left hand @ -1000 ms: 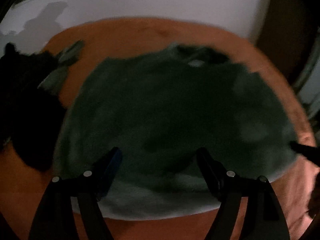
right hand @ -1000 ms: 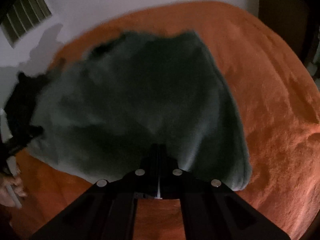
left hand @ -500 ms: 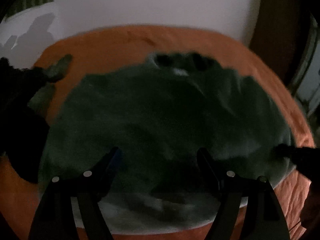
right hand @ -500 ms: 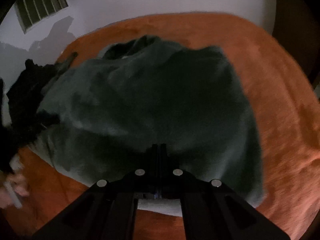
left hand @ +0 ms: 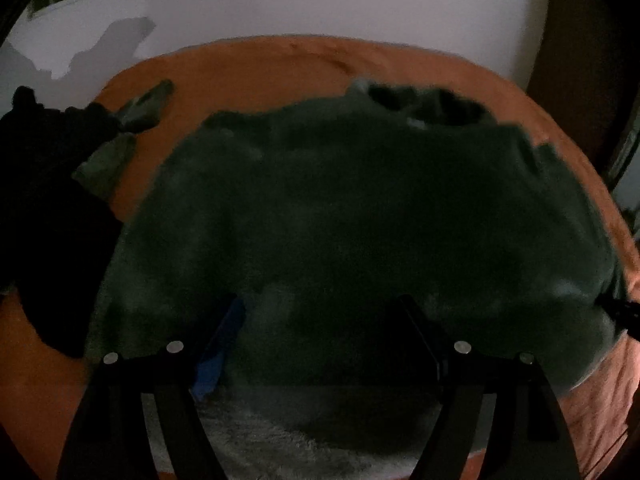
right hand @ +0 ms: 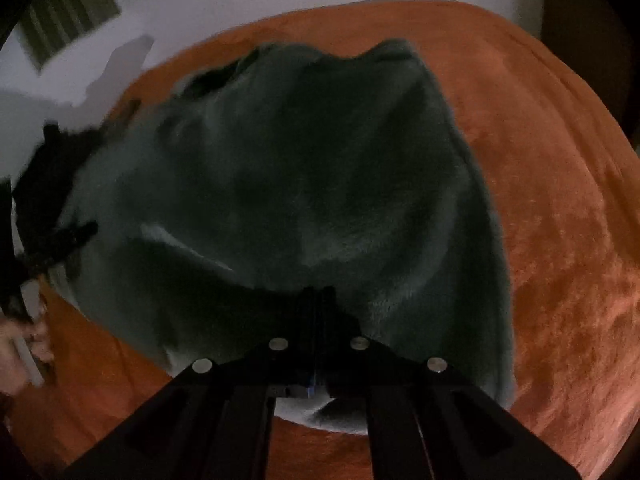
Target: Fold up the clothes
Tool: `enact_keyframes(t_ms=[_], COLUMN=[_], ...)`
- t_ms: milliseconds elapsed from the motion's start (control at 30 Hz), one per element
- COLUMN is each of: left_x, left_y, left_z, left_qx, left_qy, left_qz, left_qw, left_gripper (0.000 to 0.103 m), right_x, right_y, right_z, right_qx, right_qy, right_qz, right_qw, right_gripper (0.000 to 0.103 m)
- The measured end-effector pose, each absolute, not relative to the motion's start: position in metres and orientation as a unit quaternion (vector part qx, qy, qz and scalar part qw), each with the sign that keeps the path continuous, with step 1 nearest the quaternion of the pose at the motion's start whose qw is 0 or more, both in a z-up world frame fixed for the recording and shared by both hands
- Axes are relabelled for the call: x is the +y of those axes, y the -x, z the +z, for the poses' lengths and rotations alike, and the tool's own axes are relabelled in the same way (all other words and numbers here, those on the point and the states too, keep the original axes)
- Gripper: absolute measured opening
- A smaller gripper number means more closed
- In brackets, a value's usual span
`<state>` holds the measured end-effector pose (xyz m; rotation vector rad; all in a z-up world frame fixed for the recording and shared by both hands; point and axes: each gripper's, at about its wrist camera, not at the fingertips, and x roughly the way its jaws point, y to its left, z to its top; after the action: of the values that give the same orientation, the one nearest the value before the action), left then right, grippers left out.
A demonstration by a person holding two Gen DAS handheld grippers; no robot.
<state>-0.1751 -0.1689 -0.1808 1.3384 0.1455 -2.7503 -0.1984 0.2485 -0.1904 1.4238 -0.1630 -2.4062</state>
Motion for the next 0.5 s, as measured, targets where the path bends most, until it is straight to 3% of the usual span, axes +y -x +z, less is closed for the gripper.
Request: enact_keyframes(t_ms=[100,167,300,500], left_x=[-0.178,-0.190,-0.209,-0.234], left_y=[0.172,0.174,0.151,0.150], left_z=[-0.176,-0.197,-0.173,-0.157], left_qx=[0.040,0.030,0.111,0.122], left_qy=[-0.429,-0.459,-0.401,-0.416], left_qz=[-0.900,-0.885,-0.908,-0.900], left_qw=[0.062,0.073,0.059,0.046], left_gripper=[0.079,0.080,0.079,0.079], right_x=[0.255,0.252,0.255,0.270], right_y=[0.188,0.186,0.182,0.187], right_z=[-0.173,-0.187,-0.189,-0.170], right_qx=[-0.076,-0.027,-0.024,-0.067], right_qy=[-0.476,-0.495,-0.501,-0.497], right_qz=[-0.859,-0.854,-0.852,-0.847], right_qw=[0.169,0.155,0.151,0.176], right_gripper=[0.002,0.011,0.011,0.011])
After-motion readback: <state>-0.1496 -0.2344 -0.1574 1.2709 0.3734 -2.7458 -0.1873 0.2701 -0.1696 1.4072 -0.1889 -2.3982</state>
